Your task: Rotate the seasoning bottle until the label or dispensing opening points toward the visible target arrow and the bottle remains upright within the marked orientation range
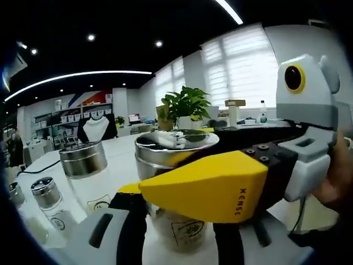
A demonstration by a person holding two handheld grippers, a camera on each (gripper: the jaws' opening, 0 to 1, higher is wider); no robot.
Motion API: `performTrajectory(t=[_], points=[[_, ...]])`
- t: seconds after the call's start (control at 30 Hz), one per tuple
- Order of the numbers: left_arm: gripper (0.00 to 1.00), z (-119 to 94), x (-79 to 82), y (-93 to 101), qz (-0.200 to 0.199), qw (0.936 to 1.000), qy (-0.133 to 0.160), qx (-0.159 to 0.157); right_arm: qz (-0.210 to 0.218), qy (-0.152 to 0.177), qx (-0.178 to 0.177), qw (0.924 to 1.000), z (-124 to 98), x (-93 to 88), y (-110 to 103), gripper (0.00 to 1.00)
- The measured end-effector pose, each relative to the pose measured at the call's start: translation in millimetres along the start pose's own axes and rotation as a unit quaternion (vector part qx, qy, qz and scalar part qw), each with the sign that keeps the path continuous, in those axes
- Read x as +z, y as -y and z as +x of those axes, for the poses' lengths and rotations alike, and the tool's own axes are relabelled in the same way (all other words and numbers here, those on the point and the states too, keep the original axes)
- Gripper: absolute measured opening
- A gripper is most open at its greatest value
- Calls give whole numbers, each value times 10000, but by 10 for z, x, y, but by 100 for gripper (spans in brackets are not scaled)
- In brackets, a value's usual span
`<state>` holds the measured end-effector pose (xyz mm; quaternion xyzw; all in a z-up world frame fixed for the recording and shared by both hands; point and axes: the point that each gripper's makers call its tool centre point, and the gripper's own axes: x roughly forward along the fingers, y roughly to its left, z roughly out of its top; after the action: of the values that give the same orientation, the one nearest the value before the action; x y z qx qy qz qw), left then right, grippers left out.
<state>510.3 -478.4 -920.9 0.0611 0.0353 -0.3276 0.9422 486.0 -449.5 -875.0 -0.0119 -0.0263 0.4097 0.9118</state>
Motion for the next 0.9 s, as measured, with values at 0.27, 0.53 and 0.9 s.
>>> performTrajectory(t=[0.27,0.53,0.9], points=[[47,11,13,-2,304,9992,-85,-252,50,60,315,9995,34,35,67,35],[45,-73,-135,-20,586,9966,-470,-336,94,185,383,9991,17,95,246,35],[47,-336,-202,15,461,9949,-550,-713,-82,43,317,9995,65,61,544,35]])
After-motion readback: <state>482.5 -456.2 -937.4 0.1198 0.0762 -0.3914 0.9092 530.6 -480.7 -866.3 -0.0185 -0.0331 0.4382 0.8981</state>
